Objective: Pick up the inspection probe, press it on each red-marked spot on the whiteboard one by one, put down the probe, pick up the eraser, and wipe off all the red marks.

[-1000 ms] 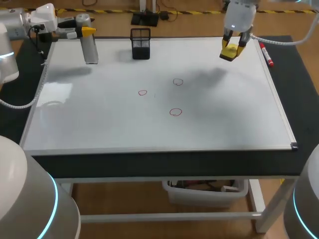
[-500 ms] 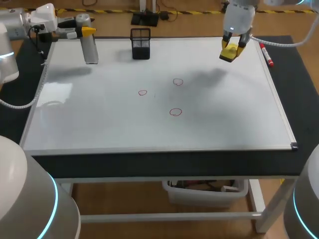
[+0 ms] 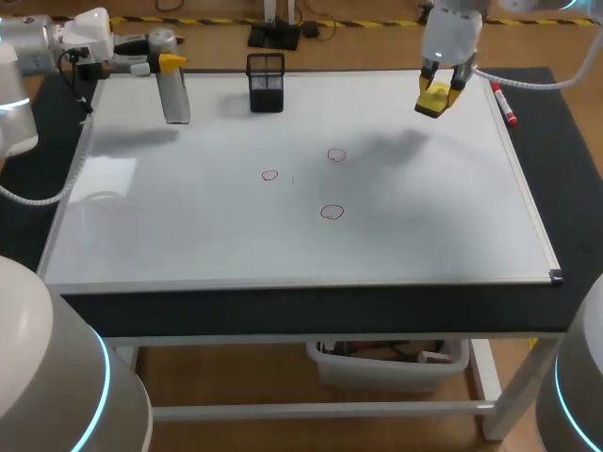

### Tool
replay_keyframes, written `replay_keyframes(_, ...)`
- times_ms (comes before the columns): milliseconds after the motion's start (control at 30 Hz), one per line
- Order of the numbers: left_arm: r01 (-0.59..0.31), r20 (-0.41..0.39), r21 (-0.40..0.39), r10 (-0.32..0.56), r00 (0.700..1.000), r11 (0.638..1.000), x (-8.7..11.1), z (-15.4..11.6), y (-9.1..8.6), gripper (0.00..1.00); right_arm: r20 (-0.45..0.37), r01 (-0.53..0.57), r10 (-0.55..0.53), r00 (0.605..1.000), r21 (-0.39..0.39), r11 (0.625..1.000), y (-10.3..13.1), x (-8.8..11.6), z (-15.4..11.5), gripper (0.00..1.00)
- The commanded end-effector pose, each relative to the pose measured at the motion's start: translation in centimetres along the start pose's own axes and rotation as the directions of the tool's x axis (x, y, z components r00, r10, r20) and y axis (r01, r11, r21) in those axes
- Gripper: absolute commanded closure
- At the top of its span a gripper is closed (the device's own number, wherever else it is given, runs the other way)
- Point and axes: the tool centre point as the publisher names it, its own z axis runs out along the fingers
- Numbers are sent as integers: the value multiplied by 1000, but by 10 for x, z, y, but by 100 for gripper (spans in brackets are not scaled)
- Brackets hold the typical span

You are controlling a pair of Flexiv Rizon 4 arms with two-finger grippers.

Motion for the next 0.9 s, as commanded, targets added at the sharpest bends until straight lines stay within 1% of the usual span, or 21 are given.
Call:
replay_keyframes(33,-10,-12,-8,10,1000,1000,9,9,-5,100,-4,1,-1,1000,3,1000,0,1,-2,100)
replay_keyframes(267,-23,-58,0,23,998,1000,27,26,-2,100,-4,1,-1,1000,3,1000,0,1,-2,100)
replay_keyframes(500,-20,-116,-2,20,993,1000,55,49,2,100,-4,1,-1,1000,3,1000,0,1,-2,100)
replay_keyframes(633,-25,-145,0,25,989,1000,72,60,0,100,-4,1,-1,1000,3,1000,0,1,-2,100)
replay_keyframes(900,-24,-200,15,26,980,1000,93,80,-3,100,-4,1,-1,1000,3,1000,0,1,-2,100)
